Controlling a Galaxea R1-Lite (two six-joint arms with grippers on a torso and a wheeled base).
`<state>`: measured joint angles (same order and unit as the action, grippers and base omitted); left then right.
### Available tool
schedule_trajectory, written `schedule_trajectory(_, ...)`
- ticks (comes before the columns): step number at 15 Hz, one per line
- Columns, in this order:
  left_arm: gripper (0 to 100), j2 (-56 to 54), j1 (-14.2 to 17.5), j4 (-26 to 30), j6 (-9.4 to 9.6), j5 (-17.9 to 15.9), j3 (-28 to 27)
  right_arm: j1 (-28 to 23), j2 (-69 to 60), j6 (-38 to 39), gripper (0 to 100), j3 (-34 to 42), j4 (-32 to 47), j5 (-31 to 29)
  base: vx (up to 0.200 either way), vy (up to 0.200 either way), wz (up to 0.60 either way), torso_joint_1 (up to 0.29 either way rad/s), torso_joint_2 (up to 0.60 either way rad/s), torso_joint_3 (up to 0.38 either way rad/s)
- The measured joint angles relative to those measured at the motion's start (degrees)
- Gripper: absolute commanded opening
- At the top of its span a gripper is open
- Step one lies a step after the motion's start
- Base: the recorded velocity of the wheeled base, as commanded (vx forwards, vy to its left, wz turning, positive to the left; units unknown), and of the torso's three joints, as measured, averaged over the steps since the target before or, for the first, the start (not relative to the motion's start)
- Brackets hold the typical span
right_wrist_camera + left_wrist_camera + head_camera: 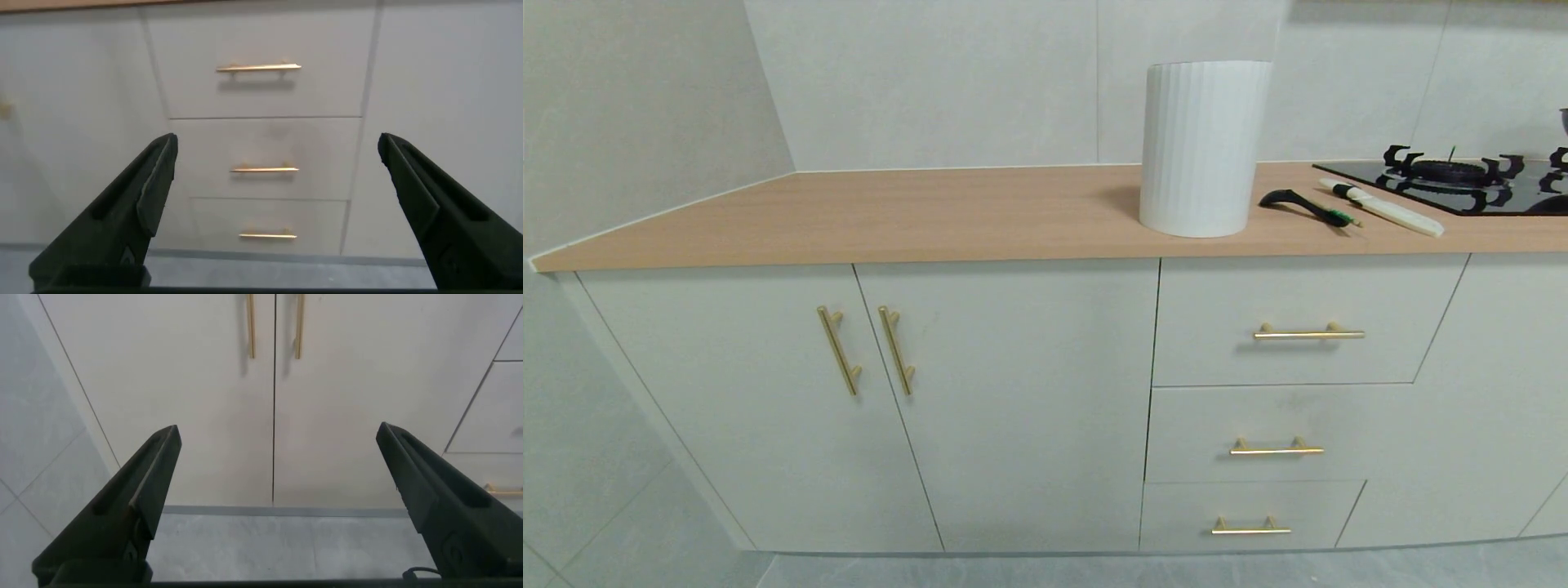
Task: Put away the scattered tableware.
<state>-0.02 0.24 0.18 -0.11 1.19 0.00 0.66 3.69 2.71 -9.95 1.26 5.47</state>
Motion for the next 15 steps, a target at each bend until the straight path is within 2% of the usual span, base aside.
schedule_trajectory(3, 100, 0.0, 0.0, 0.0, -0.02, 0.0, 0.0, 0.5, 7.4, -0.4, 100, -0.8, 0.2, 4.8, 0.000, 0.000, 0.00, 0.000, 0.00, 0.000)
schedule_trajectory(9, 100, 0.0, 0.0, 0.0, -0.02, 0.0, 0.0, 1.5, 30.4, -0.5, 100, -3.1, -1.3, 8.2, 0.000, 0.000, 0.00, 0.000, 0.00, 0.000)
schedule_trajectory(15, 100, 0.0, 0.0, 0.0, -0.02, 0.0, 0.0, 2.1, 55.5, -0.7, 100, -6.6, -14.3, 8.5, 0.000, 0.000, 0.00, 0.000, 0.00, 0.000)
